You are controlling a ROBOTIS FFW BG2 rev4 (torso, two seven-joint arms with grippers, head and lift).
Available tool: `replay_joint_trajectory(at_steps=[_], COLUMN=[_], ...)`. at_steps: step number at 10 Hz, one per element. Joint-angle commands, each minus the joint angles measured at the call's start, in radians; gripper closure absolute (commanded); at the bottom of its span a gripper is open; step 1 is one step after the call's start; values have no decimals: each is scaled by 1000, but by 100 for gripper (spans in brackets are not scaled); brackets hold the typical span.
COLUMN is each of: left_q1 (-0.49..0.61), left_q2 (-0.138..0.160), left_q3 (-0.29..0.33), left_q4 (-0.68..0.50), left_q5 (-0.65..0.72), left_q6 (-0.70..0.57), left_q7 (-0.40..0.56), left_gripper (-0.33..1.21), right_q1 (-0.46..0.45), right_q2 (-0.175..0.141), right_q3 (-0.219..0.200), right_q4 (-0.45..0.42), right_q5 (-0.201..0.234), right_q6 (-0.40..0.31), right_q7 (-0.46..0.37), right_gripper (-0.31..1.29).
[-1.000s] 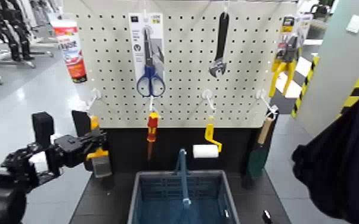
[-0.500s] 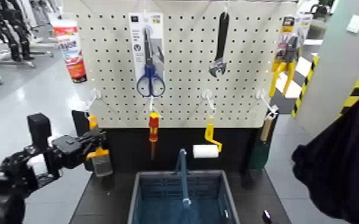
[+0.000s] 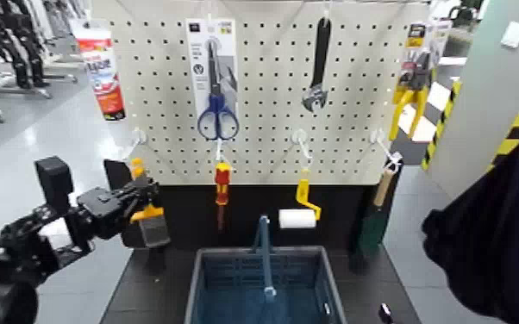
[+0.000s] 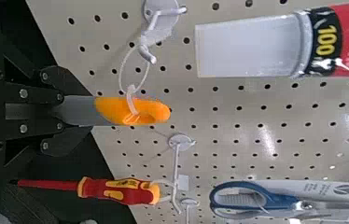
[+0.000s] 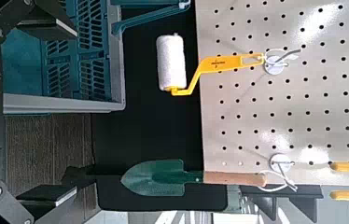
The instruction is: Put the yellow paint brush into the crate.
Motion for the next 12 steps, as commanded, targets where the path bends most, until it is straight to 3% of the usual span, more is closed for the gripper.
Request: replay_joint_trajectory(at_steps=[1, 6, 10, 12], left_q1=[16, 53, 99, 130], left_q2=[-14, -37, -35, -58], left_q3=[9, 1, -1, -1], left_q4=[-79, -224, -342, -345], left_q5=[-2, 58, 153, 208], left_q6=[18, 87, 202, 228], left_q7=[6, 25, 88, 96], left_gripper=[120, 120, 120, 120], right_q1=[0, 3, 8, 9], right_q2=[0, 3, 8, 8], right_q3=[0, -2, -8, -8], right_q4=[0, -1, -3, -1], right_q5=[0, 0, -2, -6], right_q6=[3, 5, -3, -11], right_q7=[0, 0, 0, 0], right_gripper=[14, 14, 14, 14])
